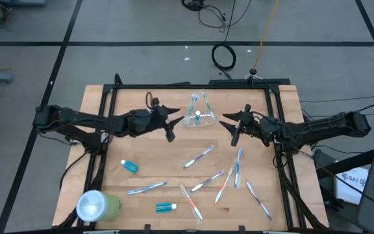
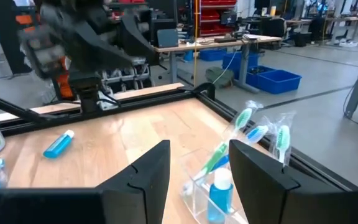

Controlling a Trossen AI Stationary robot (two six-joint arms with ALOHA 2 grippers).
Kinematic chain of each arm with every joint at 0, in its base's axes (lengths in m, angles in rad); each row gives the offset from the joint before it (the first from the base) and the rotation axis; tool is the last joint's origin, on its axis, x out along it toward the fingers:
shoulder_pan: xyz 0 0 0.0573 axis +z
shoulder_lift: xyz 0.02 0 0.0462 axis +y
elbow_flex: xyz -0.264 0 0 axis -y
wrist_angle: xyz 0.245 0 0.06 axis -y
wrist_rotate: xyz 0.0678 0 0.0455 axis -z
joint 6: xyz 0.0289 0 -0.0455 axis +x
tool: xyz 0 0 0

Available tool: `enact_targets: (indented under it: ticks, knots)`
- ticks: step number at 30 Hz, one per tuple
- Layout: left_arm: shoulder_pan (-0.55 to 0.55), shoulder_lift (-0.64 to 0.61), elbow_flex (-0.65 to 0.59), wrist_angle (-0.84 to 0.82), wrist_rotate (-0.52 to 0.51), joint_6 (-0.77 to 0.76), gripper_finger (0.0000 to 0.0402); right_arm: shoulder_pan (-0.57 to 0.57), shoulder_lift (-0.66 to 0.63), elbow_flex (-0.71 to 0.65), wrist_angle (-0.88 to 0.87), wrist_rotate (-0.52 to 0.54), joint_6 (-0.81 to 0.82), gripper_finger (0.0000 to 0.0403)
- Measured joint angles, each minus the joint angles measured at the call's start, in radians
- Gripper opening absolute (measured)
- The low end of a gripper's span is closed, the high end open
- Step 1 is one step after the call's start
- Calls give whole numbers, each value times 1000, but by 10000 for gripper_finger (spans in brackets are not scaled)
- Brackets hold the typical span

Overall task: Pick & Place toothbrushing station
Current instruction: Put the top mouthwash into the middle section of the transparent organizer

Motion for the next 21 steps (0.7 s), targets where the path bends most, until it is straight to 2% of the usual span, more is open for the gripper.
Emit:
enact_targets:
  ticks: [3, 6, 10, 12, 17, 21]
  knots:
    - [-6, -67, 0, -18, 114, -3, 173, -1, 9, 0, 11, 0, 0, 155]
    - [-10, -132, 2, -88, 206, -71, 173, -1, 11, 0, 15, 0, 0, 155]
    - [-18, -195, 25, -359, 320, -139, 173, -1, 11, 0, 18, 0, -9, 155]
    - [-36, -199, 43, -493, 323, -214, 173, -4, 11, 0, 22, 0, -14, 155]
    - [-87, -188, 47, -744, 302, -509, 172, -24, 11, 0, 23, 1, -13, 155]
    - [-106, -163, 46, -971, 301, -589, 173, -32, 12, 0, 21, 1, -1, 155]
